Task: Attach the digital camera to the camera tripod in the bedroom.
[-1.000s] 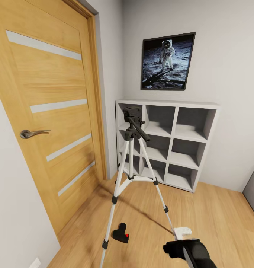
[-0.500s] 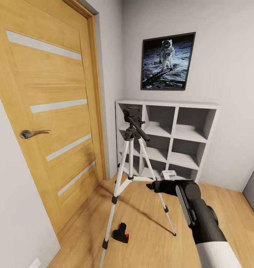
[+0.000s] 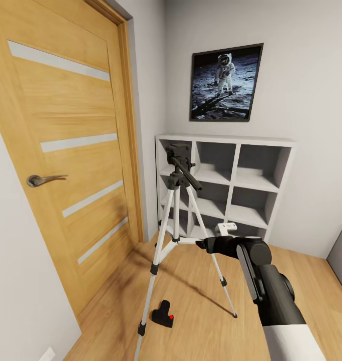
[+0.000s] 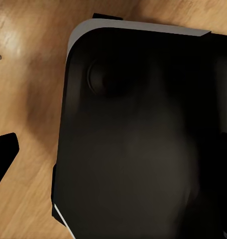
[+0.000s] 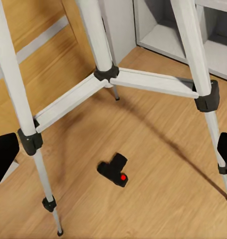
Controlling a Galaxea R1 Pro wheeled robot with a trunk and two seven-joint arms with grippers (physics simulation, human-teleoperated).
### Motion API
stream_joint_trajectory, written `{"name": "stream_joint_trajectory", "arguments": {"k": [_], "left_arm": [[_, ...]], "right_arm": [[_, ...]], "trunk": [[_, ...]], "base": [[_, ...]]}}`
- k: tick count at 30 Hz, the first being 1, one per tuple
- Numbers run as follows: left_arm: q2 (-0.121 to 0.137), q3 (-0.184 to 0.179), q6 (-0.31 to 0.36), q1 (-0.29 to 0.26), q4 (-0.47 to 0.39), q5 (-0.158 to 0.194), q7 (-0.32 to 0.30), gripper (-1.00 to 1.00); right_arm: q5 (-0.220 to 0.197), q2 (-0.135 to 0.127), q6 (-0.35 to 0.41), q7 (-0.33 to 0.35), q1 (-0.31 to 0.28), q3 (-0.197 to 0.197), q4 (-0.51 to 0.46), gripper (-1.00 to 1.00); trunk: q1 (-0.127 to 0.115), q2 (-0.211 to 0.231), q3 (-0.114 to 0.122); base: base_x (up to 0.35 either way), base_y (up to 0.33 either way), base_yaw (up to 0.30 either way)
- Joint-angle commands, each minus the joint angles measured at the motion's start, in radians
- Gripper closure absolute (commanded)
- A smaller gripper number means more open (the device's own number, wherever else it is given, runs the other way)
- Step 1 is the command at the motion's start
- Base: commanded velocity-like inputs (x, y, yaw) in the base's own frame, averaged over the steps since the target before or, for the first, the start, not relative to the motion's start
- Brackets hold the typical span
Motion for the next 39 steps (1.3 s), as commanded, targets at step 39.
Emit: {"name": "stream_joint_trajectory", "arguments": {"k": [39], "left_arm": [[-0.001, 0.0, -0.001, 0.001, -0.002, 0.007, 0.0, -1.0]], "right_arm": [[0.011, 0.012, -0.005, -0.017, -0.001, 0.167, -0.007, -1.0]], "trunk": [[0.0, 0.0, -0.001]], "base": [[0.0, 0.0, 0.106]]}}
